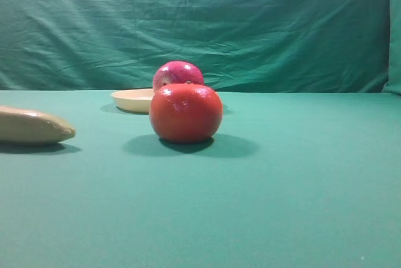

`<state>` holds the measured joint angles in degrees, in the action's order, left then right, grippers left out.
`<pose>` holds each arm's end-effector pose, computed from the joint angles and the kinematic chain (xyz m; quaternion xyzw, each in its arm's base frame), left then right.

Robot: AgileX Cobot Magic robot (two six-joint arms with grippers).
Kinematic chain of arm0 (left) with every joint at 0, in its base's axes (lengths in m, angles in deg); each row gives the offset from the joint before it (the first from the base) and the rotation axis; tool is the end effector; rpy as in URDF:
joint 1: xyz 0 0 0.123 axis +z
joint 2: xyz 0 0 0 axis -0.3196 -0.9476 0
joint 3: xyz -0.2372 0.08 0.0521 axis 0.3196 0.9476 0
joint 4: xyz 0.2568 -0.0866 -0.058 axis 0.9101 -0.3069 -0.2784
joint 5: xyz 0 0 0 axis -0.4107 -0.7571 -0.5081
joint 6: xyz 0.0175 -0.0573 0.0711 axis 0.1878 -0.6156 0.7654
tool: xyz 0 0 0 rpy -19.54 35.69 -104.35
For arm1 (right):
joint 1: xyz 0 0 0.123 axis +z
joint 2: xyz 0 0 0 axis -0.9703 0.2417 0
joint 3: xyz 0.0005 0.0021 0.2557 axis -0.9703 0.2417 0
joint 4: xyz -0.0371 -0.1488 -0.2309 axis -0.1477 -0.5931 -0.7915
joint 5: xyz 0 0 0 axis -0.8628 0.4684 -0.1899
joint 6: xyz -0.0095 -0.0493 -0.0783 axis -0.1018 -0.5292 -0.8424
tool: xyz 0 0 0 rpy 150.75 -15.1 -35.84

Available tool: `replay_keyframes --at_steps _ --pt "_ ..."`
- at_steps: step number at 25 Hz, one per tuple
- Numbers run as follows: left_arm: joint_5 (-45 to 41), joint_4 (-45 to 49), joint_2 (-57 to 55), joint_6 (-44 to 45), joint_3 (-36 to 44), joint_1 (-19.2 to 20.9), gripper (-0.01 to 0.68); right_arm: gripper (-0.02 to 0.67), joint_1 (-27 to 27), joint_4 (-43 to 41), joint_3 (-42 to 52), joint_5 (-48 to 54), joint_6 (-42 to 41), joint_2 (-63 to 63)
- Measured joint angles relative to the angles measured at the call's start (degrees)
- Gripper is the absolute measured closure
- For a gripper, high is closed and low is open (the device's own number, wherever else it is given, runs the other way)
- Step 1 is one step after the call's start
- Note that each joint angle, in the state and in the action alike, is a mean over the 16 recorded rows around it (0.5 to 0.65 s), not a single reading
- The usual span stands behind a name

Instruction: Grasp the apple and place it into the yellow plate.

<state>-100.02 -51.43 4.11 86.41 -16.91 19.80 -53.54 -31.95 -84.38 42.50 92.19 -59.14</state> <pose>0.1107 -0.0077 0.1799 -0.0379 0.7792 -0.0853 0.6198 0.1238 0.0367 0.3182 -0.1238 0.8110 0.0492 0.5697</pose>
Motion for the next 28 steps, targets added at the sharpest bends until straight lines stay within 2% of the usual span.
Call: replay_keyframes --at_steps 15,21,28 --pt "0.00 0.00 0.00 0.00 0.00 0.00 0.516 0.649 -17.60 0.24 22.03 -11.96 0.31 -17.76" --pt "0.00 0.00 0.00 0.00 0.00 0.00 0.516 0.649 -21.10 1.43 29.53 -15.38 0.31 -22.18" --pt "0.00 0.00 0.00 0.00 0.00 0.00 0.516 0.649 -22.35 2.62 34.10 -16.73 0.30 -23.32"
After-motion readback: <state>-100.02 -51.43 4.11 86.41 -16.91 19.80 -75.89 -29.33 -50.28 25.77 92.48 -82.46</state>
